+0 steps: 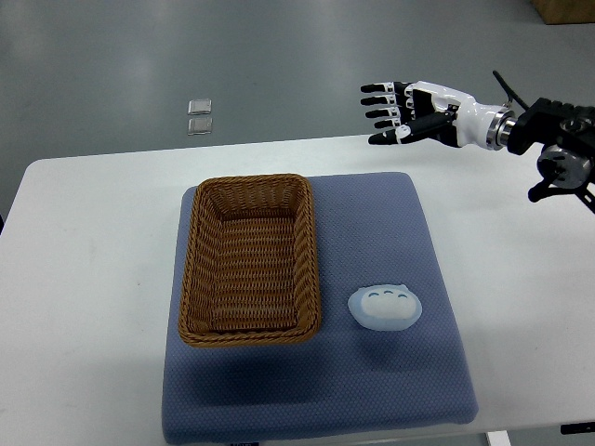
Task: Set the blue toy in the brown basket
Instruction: 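Move the right hand over the table toward the pale blue plush toy, then lower the right hand onto the plush toy and close fingers around it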
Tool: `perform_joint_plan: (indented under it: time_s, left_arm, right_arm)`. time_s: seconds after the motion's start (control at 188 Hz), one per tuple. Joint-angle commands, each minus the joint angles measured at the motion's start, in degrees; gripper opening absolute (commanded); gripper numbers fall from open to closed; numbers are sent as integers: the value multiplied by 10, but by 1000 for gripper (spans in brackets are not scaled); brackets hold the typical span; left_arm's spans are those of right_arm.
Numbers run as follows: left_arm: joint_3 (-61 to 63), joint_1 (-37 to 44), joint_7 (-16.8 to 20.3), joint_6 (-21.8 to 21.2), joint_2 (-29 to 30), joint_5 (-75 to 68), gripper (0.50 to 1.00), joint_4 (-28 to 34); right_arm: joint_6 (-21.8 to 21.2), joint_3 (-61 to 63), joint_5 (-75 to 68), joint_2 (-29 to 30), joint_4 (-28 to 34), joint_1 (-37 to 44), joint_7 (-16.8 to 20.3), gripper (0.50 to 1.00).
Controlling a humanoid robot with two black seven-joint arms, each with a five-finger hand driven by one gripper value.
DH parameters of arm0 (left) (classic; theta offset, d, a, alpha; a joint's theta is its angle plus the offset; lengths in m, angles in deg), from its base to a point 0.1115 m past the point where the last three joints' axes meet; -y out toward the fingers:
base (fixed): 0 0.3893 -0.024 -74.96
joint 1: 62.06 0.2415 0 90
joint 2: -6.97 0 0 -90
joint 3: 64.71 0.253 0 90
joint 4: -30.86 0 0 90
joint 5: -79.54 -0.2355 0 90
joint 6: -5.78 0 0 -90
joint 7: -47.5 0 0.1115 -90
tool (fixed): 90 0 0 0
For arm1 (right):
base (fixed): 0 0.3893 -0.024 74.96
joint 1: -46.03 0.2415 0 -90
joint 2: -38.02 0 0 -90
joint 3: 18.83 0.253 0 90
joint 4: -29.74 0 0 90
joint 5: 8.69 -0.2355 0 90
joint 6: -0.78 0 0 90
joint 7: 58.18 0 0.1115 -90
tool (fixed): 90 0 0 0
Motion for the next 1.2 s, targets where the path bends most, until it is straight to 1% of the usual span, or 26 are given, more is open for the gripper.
perform_joint_plan:
  time_s: [0.0,0.069,0.144,0.208,0.282,0.378,0.554,0.644,0.782,0.83,0.937,1.048,1.192]
  left_arm:
    - [0,-2,0,0,0,0,1000,0]
    - [0,-2,0,0,0,0,1000,1]
    - [0,-2,0,0,0,0,1000,0]
    - [1,-2,0,0,0,0,1000,0]
    - [0,-2,0,0,0,0,1000,0]
    - [0,-2,0,1,0,-1,1000,0]
    - [0,-2,0,0,0,0,1000,1]
    - [0,-2,0,0,0,0,1000,1]
    - [0,-2,0,0,0,0,1000,1]
    - [0,-2,0,0,0,0,1000,1]
    - [0,-2,0,0,0,0,1000,1]
    - [0,-2,0,0,0,0,1000,2]
    - [-1,-2,0,0,0,0,1000,2]
  right_arm:
    - [-24,-121,17,-52,38,90,12,913]
    - [-28,-203,20,-72,59,152,15,913]
    - [-34,-291,28,-86,90,224,29,913]
    - [-44,-357,30,-92,118,282,41,913]
    - [-46,-419,29,-90,147,339,55,913]
    - [-47,-460,26,-89,184,384,70,913]
    - [-53,-516,25,-110,271,427,72,913]
    - [-52,-540,24,-115,304,440,72,911]
    - [-52,-546,11,-134,342,439,71,911]
    - [-46,-547,8,-139,355,438,71,911]
    - [-34,-547,7,-140,360,430,70,909]
    - [-4,-546,4,-136,360,407,70,907]
    - [19,-541,0,-133,360,373,70,907]
